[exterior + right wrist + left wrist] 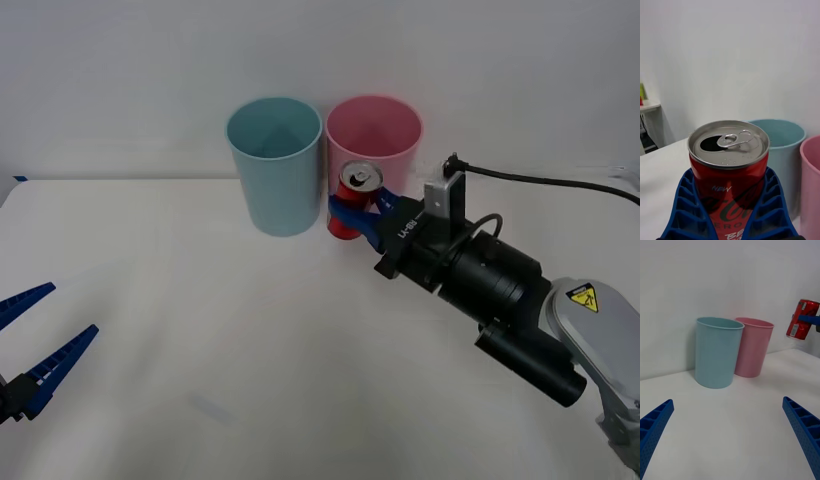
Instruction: Grasp the object on the table and drop it into the matching bin: aluminum can to the light blue bin, PET bottle to the pink bin.
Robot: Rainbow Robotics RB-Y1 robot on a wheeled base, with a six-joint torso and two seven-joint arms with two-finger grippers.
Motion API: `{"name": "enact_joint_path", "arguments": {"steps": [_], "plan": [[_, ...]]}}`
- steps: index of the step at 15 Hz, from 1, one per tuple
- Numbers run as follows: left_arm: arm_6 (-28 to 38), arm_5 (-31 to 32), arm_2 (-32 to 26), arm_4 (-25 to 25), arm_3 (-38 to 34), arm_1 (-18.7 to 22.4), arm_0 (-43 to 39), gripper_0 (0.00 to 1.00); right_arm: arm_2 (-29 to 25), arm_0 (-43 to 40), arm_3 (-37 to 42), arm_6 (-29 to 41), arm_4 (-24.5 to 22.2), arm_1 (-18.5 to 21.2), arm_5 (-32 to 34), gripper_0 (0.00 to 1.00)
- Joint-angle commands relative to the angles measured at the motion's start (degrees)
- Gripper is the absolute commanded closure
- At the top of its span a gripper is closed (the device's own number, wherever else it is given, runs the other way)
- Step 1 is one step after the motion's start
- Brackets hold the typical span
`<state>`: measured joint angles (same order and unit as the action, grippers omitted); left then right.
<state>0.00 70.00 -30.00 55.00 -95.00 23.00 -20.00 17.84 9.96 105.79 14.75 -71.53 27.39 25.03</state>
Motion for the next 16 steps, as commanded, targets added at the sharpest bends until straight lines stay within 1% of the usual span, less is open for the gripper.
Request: {"name": "enact_joint_path", "arguments": {"steps": [1,3,6,9,13,16], "plan": [[0.0,0.0,0.0,0.0,0.0,0.0,0.0,0.0,-0.1,3.5,-0.1,5.0,0.0,0.9,-0.1,1.0],[0.0,0.0,0.0,0.0,0.0,0.0,0.0,0.0,0.0,5.9,-0.5,7.4,0.0,1.0,-0.1,1.0],[0.0,0.0,0.0,0.0,0.0,0.0,0.0,0.0,1.1,11.7,-4.2,8.4,0.0,0.4,-0.1,1.0],[0.0,0.0,0.0,0.0,0.0,0.0,0.0,0.0,2.4,18.7,-11.5,8.6,-0.4,-2.3,-0.1,1.0],[0.0,0.0,0.0,0.0,0.0,0.0,0.0,0.0,2.4,28.7,-24.7,8.6,-2.4,-7.9,-0.2,1.0],[0.0,0.0,0.0,0.0,0.0,0.0,0.0,0.0,2.3,35.6,-33.7,8.7,-3.4,-11.4,-2.1,1.0]]}}
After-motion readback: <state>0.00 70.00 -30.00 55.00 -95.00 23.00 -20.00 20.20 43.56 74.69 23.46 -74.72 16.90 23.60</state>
